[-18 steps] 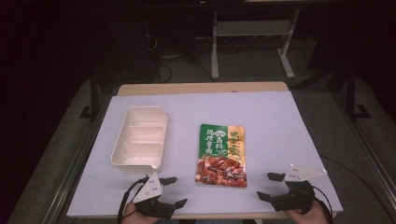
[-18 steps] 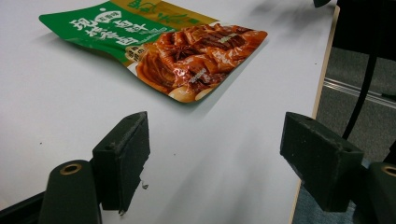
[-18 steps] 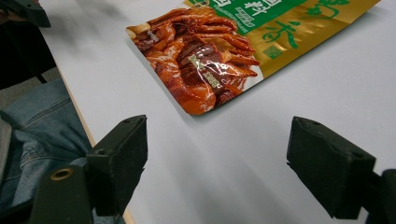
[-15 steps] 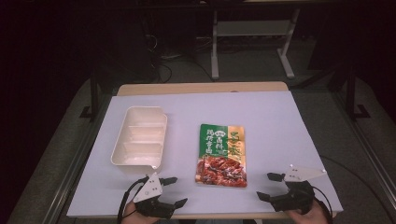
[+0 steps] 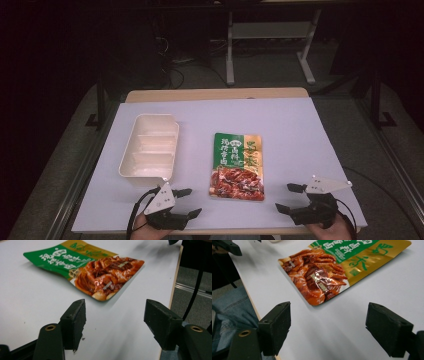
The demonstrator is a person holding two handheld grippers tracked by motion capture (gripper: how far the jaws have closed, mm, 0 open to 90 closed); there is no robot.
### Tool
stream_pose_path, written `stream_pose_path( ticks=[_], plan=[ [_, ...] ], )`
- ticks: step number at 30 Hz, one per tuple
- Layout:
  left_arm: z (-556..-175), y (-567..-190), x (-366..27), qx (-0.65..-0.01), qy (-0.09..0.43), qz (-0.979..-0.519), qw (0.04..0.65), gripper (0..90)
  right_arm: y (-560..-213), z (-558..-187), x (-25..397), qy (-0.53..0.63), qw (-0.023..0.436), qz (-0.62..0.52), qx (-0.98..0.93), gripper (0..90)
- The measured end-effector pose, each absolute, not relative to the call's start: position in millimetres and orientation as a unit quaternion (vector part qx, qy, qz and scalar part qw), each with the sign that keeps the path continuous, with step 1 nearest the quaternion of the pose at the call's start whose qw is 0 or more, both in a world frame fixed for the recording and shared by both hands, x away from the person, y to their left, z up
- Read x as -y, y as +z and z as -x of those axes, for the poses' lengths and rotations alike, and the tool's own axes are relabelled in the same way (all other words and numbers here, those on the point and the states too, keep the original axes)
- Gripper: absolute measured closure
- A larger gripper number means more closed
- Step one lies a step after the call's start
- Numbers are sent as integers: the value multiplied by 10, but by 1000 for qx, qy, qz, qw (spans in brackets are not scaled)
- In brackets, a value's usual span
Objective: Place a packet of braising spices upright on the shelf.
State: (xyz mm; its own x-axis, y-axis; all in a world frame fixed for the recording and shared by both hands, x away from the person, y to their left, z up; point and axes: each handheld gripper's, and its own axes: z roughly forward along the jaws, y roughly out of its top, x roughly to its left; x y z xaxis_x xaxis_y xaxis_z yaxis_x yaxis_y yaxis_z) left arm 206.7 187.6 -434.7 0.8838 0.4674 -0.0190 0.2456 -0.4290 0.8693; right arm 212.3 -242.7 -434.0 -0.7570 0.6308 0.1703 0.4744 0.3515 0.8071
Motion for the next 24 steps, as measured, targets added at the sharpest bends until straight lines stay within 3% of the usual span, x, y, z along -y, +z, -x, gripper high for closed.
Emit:
stream_pose_path(
  ticks=[14, 24],
  plan=[
    [-2383, -4302, -1661, -192, 91, -852, 479, 681, -4365, -2222, 2524, 455, 90, -356, -811, 190],
    [-2565, -4348, -1486, -186, 82, -859, 470, 818, -4377, -2233, 2544, 450, 92, -360, -812, 187]
  ],
)
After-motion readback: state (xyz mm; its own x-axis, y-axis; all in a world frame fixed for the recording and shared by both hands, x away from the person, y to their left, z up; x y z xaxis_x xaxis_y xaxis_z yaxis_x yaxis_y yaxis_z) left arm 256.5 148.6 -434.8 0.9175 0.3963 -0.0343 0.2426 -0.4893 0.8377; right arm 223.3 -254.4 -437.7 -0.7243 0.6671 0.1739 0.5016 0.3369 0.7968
